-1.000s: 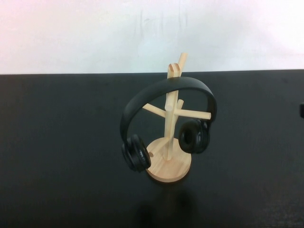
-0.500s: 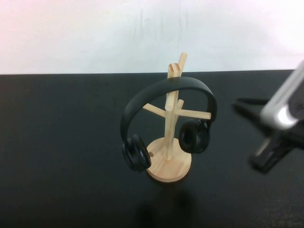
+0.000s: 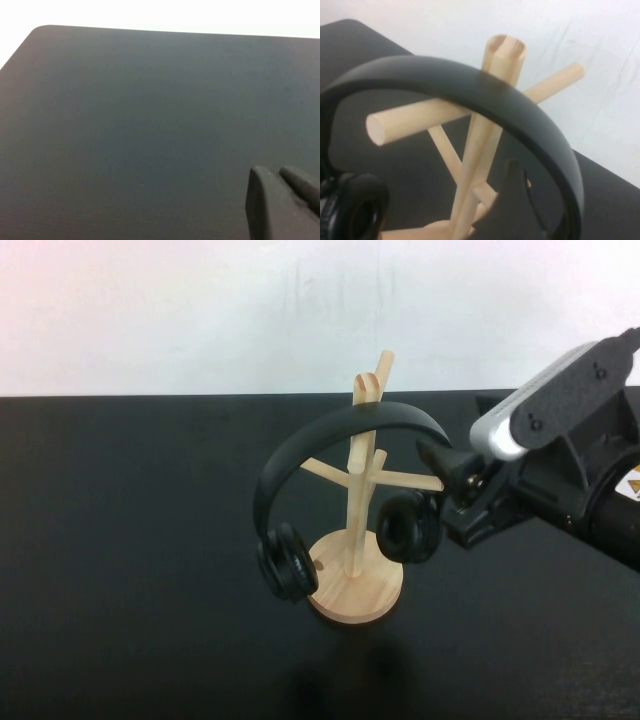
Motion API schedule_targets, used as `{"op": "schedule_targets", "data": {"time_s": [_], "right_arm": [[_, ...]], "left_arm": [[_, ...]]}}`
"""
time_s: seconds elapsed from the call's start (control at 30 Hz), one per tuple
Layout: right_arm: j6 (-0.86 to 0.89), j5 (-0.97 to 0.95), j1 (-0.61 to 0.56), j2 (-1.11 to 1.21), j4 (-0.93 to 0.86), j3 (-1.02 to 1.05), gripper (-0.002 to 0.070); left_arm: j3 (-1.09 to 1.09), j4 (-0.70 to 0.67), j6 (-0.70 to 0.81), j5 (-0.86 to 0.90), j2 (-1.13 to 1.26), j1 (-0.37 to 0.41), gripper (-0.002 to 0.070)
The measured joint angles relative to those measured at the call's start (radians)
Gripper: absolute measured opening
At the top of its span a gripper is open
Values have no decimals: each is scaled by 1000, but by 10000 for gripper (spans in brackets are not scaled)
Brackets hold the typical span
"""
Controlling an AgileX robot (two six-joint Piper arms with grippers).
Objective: Take out the headphones from the headphone stand
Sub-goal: Pick up the headphones from the headphone stand, then place the headphones on the table
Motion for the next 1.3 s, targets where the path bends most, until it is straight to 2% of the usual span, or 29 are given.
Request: {"op": "schedule_targets", "data": {"time_s": [0.17, 0.5, 0.57, 0.6, 0.67, 0.7, 0.77, 1.0, 1.13, 1.17, 1.2, 1.3], "right_arm": [[-29, -14, 0, 25, 7, 0, 508], [-77, -125, 0, 148, 11, 0, 507], [-81, -139, 2, 166, 15, -4, 456], [-81, -138, 4, 171, 21, -9, 394], [-82, -140, 22, 164, 33, -22, 209], [-90, -140, 34, 155, 38, -31, 139], [-113, -140, 56, 131, 47, -43, 81], [-258, -119, 161, -66, 150, -89, 60], [-315, -151, 171, -193, 266, -128, 60], [-348, -178, 171, -220, 450, -192, 60], [-393, -215, 171, -244, 370, -146, 60], [-590, -376, 171, -287, 596, -172, 60]], "left_arm": [[0, 0, 0, 0, 0, 0, 2], [0, 0, 0, 0, 0, 0, 2], [0, 0, 0, 0, 0, 0, 2], [0, 0, 0, 0, 0, 0, 2], [0, 0, 0, 0, 0, 0, 2], [0, 0, 0, 0, 0, 0, 2], [0, 0, 0, 0, 0, 0, 2], [0, 0, 0, 0, 0, 0, 2], [0, 0, 0, 0, 0, 0, 2], [0, 0, 0, 0, 0, 0, 2], [0, 0, 0, 0, 0, 0, 2], [0, 0, 0, 0, 0, 0, 2]]}}
